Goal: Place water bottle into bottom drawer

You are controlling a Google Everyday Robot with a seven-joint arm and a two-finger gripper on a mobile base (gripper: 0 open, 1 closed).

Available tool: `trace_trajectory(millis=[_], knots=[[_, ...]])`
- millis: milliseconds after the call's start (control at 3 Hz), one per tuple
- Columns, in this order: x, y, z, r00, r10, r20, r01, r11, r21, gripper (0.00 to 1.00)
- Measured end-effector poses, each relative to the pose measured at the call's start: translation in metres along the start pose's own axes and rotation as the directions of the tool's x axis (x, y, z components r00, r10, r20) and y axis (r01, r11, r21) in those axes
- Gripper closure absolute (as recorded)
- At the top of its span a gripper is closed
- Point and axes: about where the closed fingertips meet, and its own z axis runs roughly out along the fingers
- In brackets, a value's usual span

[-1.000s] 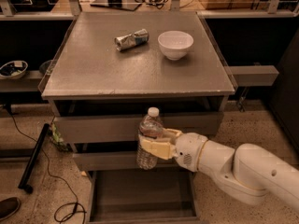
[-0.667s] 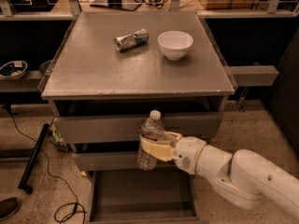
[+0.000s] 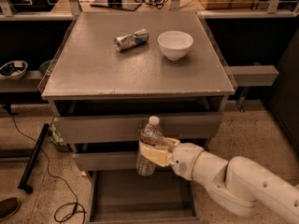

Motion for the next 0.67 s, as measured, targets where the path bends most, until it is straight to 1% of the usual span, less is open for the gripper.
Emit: trace_trajectory(millis=[333, 667], knots=[[0.0269, -0.0095, 0.0038, 0.999, 0.050, -0.006, -0.049, 0.9984, 0.027, 1.00], [0.0275, -0.0091, 0.0049, 0.999, 0.050, -0.007, -0.049, 0.9983, 0.029, 1.00]])
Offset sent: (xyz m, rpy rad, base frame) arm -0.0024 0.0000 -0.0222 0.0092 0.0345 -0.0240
